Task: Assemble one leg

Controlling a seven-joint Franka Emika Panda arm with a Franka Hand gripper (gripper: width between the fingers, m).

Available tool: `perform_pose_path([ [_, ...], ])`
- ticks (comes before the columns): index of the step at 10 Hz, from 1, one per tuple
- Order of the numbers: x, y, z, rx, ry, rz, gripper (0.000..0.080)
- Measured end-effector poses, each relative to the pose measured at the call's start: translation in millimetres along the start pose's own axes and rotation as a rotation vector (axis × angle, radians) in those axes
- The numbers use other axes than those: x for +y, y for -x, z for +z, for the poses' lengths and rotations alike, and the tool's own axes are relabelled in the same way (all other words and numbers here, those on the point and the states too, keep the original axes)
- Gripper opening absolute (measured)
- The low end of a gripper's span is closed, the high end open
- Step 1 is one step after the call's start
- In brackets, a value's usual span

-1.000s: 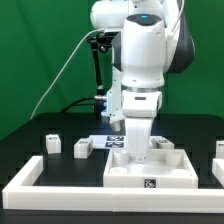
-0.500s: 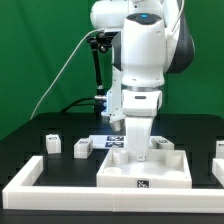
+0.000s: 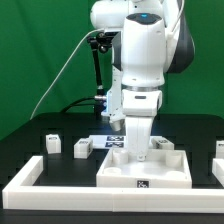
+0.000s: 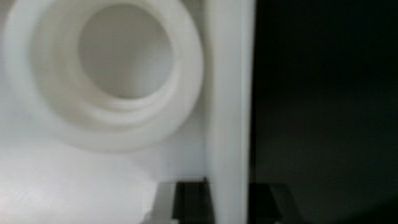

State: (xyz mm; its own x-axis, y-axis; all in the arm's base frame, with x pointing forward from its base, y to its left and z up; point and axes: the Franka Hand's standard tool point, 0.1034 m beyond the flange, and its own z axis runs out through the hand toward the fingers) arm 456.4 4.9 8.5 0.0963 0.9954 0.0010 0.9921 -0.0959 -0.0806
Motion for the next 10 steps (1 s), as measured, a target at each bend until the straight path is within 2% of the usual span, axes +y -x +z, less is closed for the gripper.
perform_pose_path([
  [1,9.2,2.0,0.4,0.007,0.023,-0.061,0.0064],
  [2,13.8,0.3,0.1,0.012,0.034,-0.092,0.0064],
  [3,13.0,-6.9,0.0,0.008,0.024,-0.030,0.0064],
  [6,13.7,-8.5,0.0,0.008,0.027,-0.044,0.0064],
  [10,20.7,-34.2,-0.5,0.026,0.037,-0.077,0.0064],
])
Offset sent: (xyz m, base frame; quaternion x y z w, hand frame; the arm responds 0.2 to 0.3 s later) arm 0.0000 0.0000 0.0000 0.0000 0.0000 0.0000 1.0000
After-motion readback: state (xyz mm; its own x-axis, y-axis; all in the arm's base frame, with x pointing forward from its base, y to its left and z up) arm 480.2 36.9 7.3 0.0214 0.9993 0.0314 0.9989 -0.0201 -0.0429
